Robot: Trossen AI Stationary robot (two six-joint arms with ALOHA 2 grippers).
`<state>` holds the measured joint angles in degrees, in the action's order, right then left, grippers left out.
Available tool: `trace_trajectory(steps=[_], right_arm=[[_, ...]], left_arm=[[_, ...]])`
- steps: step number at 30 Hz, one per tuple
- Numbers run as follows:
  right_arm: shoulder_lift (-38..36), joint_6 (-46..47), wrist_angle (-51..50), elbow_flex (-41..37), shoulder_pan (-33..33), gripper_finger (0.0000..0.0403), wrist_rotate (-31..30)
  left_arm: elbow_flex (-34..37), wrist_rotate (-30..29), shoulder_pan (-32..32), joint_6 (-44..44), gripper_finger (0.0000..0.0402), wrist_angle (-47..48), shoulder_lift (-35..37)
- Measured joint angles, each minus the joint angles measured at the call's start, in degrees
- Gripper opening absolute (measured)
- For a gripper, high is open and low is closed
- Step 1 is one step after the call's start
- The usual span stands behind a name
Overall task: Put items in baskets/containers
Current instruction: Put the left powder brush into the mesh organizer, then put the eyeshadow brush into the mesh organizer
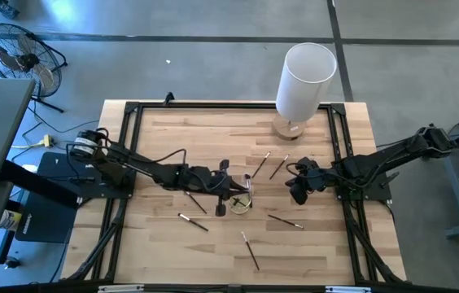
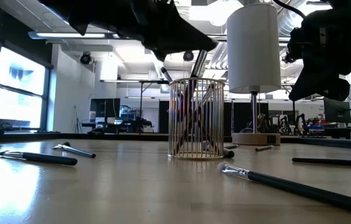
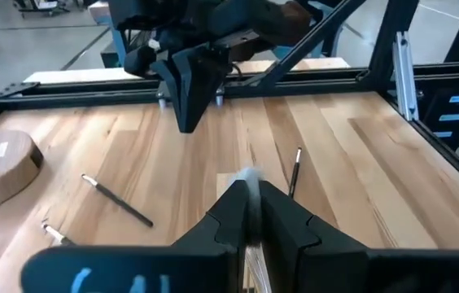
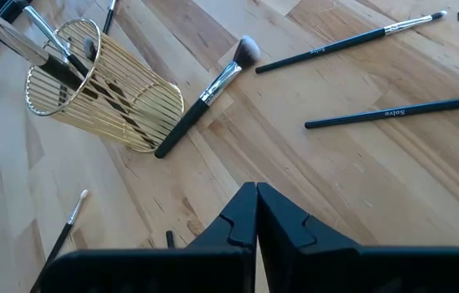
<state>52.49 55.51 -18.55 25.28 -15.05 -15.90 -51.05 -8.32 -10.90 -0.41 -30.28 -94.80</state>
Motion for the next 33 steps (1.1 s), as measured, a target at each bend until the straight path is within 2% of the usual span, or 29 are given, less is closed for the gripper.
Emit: trace_trajectory(steps=[20,23,33], right_arm=[[0.0,0.0,0.0,0.0,0.0,0.0003,2.9],[0.0,0.0,0.0,0.0,0.0,0.0004,2.9],[0.0,0.0,0.0,0.0,0.0,0.0004,2.9]], left_arm=[[0.0,0.3,0.0,0.1,0.0032,-0.1,0.0],[0.0,1.2,0.0,-0.1,0.0055,0.0,0.0],[0.0,1.2,0.0,-1.8,0.0178,-0.3,0.2]])
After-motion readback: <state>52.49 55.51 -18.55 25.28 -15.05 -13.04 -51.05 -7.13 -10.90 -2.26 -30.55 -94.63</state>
